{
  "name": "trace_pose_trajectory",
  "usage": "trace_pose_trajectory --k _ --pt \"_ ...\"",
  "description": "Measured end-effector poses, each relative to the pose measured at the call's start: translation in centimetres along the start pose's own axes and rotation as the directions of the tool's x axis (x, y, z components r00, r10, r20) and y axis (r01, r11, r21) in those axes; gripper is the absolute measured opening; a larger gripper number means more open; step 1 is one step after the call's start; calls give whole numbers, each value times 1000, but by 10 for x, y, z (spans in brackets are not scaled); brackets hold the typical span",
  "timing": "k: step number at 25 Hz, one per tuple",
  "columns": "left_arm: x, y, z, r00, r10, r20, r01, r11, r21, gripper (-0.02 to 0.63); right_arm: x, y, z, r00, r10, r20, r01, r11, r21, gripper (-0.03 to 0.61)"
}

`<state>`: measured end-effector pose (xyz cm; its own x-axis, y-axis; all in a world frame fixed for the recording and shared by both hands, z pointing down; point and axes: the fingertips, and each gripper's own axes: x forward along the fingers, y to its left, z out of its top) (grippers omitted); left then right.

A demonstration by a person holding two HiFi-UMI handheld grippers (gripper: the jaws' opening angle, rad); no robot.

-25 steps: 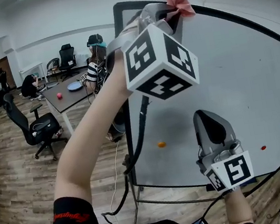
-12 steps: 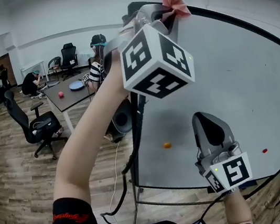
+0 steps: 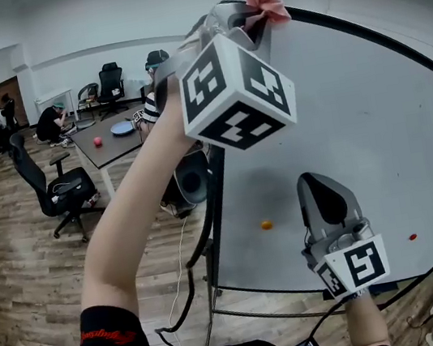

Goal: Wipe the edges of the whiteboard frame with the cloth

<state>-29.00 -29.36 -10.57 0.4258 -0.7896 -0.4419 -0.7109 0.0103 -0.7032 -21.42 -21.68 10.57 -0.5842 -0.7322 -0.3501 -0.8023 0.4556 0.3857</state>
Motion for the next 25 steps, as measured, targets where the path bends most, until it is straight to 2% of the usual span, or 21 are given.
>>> trace_pose_trajectory --k 11,25 --pt "-18 20 -18 999 35 -29 -35 999 6 21 10 19 3 999 29 20 -29 1000 -1 2" --pt "-25 34 -39 995 69 -66 -69 998 4 21 15 29 -1 998 58 2 -58 998 -6 2"
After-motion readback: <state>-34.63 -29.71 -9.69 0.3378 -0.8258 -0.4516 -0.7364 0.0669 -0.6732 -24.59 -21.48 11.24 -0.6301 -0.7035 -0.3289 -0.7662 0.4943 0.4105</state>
